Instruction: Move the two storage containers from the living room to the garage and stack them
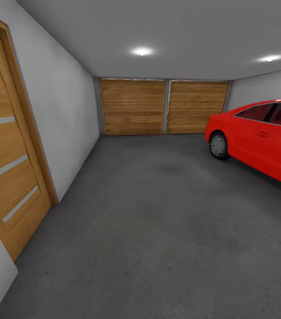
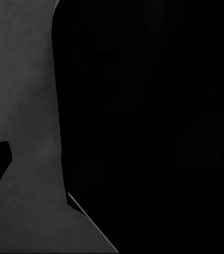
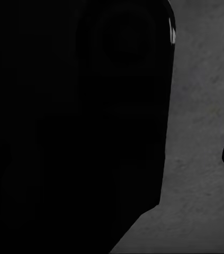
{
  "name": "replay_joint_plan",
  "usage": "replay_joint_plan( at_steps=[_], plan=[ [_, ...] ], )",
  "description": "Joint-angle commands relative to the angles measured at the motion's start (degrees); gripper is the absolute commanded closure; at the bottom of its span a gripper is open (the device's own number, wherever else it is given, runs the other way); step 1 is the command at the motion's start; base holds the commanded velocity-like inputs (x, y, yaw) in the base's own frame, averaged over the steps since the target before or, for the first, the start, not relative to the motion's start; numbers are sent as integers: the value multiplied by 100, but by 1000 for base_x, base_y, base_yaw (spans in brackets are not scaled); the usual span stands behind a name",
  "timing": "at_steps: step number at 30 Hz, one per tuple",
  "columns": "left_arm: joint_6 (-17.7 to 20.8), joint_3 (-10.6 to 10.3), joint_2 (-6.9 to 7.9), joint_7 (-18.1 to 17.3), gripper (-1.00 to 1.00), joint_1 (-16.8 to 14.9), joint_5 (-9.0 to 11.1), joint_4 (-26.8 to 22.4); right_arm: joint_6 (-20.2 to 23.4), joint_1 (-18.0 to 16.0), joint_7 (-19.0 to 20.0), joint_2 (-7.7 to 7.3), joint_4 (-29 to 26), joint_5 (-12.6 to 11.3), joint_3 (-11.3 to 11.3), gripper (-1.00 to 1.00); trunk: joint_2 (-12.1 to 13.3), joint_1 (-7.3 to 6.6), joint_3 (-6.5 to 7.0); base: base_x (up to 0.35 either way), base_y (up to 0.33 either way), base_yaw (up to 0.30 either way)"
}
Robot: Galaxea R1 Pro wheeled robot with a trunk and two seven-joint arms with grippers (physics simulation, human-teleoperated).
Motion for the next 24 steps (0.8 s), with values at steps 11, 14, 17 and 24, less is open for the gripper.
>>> replay_joint_plan(
  at_steps=[11, 14, 17, 24],
  plan=[
    [-244, 79, -9, -26, -100, -9, 55, -182, -26, -9, -8, -54, 0, 63, 43, -100, -2, 0, -3, 1, 0, 0],
    [-303, 76, -10, -26, -100, -9, 60, -197, -32, -9, -9, -58, 0, 62, 44, -100, -2, 0, -3, 122, -31, 0],
    [-294, 71, -18, -26, -100, -9, 57, -200, -34, -9, -9, -52, 0, 62, 44, -100, -2, 0, -3, 235, -94, 0],
    [-282, 62, -26, -26, -100, -9, 53, -208, -35, -9, -9, -24, 0, 62, 39, -100, -2, 0, -3, 283, -135, 0]
  ],
)
